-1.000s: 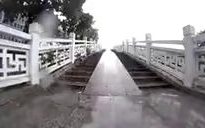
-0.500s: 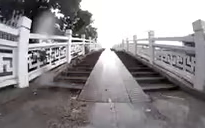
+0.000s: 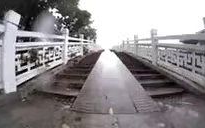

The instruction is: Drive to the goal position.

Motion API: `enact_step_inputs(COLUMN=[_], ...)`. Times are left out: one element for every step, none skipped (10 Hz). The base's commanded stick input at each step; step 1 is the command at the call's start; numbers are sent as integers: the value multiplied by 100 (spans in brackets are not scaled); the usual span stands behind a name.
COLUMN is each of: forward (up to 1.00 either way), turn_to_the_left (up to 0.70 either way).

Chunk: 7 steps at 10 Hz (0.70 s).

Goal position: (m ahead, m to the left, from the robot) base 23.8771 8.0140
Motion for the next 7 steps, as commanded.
enact_step_inputs(forward=[60, 60, 60, 60, 60, 60, 60], turn_to_the_left=[0, 0, 0, 0, 0, 0, 0])
